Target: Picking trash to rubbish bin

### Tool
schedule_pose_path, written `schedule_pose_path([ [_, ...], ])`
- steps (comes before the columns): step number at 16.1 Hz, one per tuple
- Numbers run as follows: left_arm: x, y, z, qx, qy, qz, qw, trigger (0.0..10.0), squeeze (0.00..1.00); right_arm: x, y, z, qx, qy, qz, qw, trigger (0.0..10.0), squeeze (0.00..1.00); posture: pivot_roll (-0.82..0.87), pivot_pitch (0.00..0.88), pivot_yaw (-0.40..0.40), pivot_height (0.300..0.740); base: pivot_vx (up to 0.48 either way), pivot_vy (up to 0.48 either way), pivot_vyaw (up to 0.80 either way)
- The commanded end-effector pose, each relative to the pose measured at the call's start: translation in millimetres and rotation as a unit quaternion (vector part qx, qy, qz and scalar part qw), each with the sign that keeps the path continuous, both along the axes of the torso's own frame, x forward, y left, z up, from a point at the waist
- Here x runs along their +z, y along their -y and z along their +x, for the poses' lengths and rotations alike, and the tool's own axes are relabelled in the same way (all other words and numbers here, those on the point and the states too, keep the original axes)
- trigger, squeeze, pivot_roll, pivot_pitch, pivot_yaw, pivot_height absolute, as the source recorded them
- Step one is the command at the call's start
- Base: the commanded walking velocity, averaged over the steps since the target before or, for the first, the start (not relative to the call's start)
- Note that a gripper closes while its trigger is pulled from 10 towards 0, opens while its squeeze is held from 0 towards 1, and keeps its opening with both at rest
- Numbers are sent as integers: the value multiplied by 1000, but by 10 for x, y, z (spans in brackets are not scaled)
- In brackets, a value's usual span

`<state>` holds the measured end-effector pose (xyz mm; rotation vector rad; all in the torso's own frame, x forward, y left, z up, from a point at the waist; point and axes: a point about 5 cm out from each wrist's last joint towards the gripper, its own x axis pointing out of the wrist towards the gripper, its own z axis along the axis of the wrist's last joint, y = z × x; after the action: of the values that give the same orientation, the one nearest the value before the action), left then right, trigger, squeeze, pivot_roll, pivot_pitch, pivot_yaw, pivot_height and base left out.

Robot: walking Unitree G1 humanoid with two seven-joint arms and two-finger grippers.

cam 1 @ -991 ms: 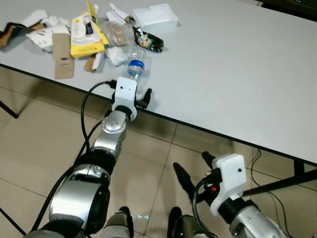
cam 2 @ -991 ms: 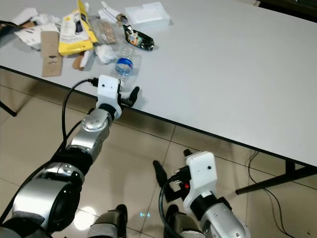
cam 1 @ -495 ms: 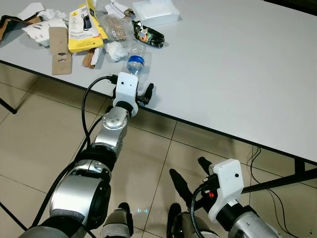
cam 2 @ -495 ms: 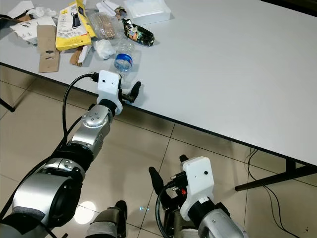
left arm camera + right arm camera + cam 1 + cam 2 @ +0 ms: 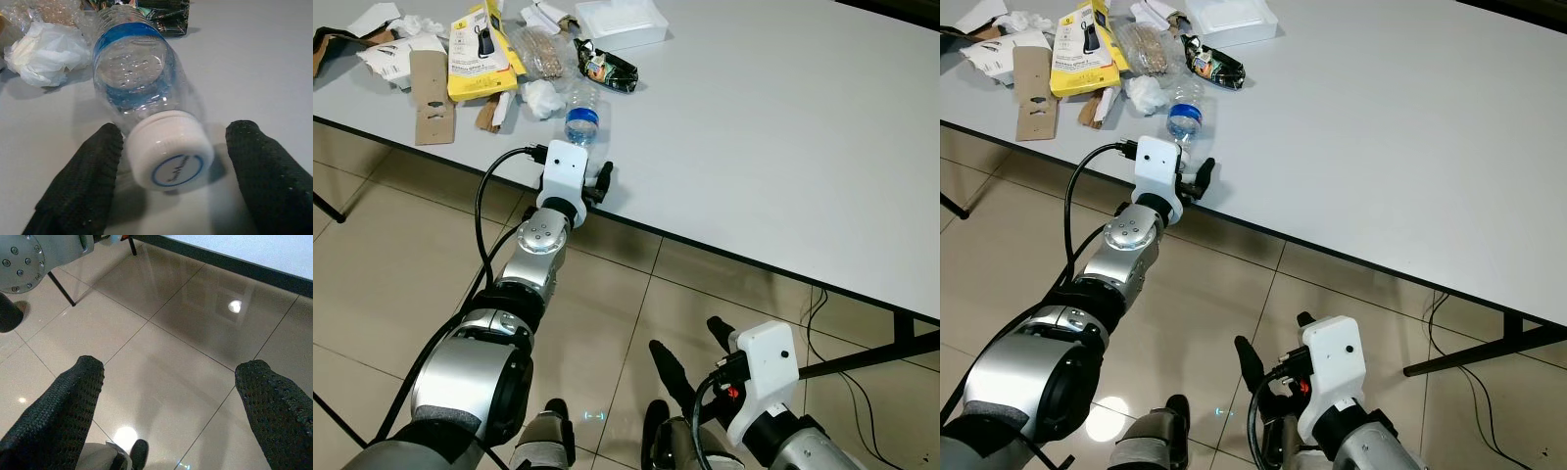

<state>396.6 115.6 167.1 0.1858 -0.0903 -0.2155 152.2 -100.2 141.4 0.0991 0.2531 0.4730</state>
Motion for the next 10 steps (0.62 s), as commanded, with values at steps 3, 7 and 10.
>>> schedule_pose_path([
  [3,-327,-86,-78,22,-67,24,997,0,0,25,6,-49,-1,-4,0,1000,10000,0,-46,326,-88,740,0,0,0],
  [7,-332,-93,-78,23,-67,27,997,0,0,21,1,-41,-1,-4,0,1000,10000,0,-41,325,-85,740,0,0,0],
  [10,-319,-113,-70,28,-66,28,997,0,0,8,2,-33,0,-4,-2,1000,10000,0,-39,321,-85,740,0,0,0],
])
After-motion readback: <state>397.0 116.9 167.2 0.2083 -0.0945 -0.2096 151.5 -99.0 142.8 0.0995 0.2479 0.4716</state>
